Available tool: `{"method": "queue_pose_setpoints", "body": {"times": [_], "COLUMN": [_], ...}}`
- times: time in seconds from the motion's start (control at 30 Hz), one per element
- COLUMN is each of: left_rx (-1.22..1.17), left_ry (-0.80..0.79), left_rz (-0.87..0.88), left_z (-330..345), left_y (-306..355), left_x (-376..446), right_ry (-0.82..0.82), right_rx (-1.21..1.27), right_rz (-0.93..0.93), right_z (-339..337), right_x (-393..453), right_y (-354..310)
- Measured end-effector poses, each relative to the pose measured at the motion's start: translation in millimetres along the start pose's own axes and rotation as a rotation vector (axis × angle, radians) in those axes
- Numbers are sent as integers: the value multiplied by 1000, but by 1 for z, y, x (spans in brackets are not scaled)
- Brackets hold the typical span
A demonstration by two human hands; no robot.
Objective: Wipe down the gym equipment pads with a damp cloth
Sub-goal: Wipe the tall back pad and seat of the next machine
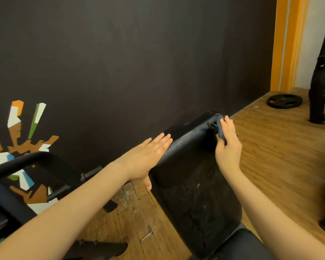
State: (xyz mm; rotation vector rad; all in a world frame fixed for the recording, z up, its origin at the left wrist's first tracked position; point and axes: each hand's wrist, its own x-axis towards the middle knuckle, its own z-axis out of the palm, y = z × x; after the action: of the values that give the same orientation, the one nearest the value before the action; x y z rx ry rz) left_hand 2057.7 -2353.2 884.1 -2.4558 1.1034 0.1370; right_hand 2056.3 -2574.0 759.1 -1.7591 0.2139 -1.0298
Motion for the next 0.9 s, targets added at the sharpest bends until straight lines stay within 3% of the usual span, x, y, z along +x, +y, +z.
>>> {"method": "queue_pose_setpoints", "body": {"times": [0.13, 0.33, 0.5, 0.67, 0.9], "left_rx": [0, 15, -1, -15, -23], "left_ry": [3, 3, 10, 2, 29], "left_rz": [-2, -11, -15, -8, -6], "left_z": [1, 4, 5, 3, 7], "left_y": [0, -1, -1, -2, -2], "left_x": [0, 2, 2, 2, 1], "right_ry": [-95, -74, 32, -383, -212], "right_rx": [-47, -26, 110, -177, -116], "right_rz": [-106, 39, 11, -217, -76], "right_z": [5, 0, -14, -4, -4], "right_x": [9, -29, 15, 50, 39], "right_y": [-4, 36, -7, -29, -23]}}
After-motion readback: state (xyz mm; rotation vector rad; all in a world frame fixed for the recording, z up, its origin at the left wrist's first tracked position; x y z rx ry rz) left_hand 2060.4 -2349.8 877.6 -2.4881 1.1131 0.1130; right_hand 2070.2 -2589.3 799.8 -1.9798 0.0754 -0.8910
